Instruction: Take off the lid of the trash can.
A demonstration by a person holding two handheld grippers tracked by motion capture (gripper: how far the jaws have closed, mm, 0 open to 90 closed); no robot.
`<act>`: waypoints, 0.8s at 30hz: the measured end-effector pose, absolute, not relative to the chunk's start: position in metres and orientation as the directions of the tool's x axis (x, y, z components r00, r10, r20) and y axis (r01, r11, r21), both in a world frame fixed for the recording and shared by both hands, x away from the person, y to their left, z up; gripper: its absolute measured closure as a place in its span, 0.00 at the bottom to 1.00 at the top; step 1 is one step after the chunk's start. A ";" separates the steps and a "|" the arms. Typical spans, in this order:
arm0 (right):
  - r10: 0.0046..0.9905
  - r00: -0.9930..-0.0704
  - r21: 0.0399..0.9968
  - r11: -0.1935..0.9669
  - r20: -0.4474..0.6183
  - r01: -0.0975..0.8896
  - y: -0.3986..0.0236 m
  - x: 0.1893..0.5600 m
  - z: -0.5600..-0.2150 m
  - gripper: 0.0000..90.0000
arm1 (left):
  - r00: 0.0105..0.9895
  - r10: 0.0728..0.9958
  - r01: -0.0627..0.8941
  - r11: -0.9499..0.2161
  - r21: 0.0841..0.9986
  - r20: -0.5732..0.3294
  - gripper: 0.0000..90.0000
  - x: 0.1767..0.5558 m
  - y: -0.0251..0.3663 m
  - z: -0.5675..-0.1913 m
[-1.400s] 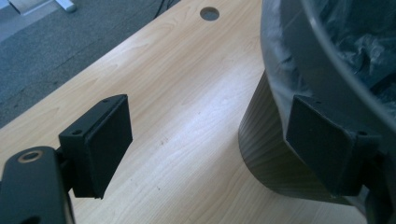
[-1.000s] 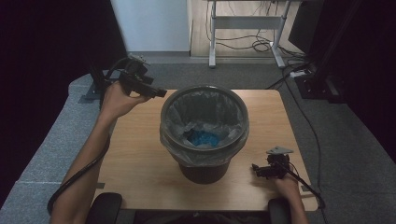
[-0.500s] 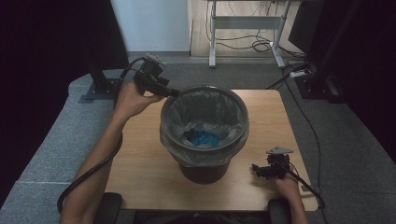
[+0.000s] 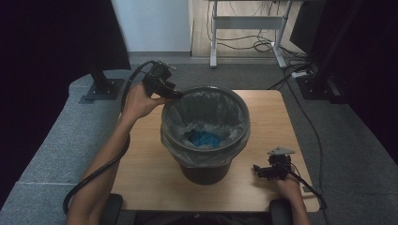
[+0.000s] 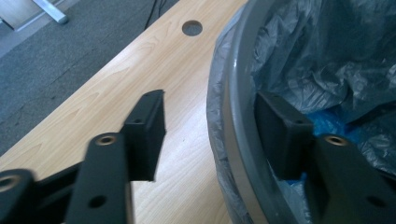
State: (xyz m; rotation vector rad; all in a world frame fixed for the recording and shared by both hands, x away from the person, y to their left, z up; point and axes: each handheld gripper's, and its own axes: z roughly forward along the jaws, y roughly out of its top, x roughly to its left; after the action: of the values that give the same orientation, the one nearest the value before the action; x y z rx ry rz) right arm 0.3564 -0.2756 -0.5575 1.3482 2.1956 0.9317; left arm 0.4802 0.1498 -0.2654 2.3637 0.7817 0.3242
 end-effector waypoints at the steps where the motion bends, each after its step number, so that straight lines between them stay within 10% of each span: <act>1: 0.890 -0.455 0.716 0.313 0.008 0.624 -0.276 0.356 -0.558 0.00 | 0.798 0.602 0.452 -0.630 0.631 0.029 0.57 0.480 0.149 -0.266; 7: 0.890 -0.455 0.716 0.313 0.008 0.624 -0.276 0.356 -0.558 0.00 | 0.817 0.576 0.454 -0.626 0.634 -0.017 0.82 0.479 0.146 -0.266; 24: 0.890 -0.456 0.716 0.313 0.008 0.624 -0.276 0.356 -0.558 0.00 | 0.785 0.614 0.506 -0.562 0.654 -0.080 0.87 0.481 0.161 -0.256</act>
State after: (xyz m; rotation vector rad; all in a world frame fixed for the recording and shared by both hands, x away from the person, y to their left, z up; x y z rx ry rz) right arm 0.3565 -0.2756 -0.5576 1.3476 2.1964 0.9322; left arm 0.4810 0.1608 -0.2558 2.2875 0.8266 0.2041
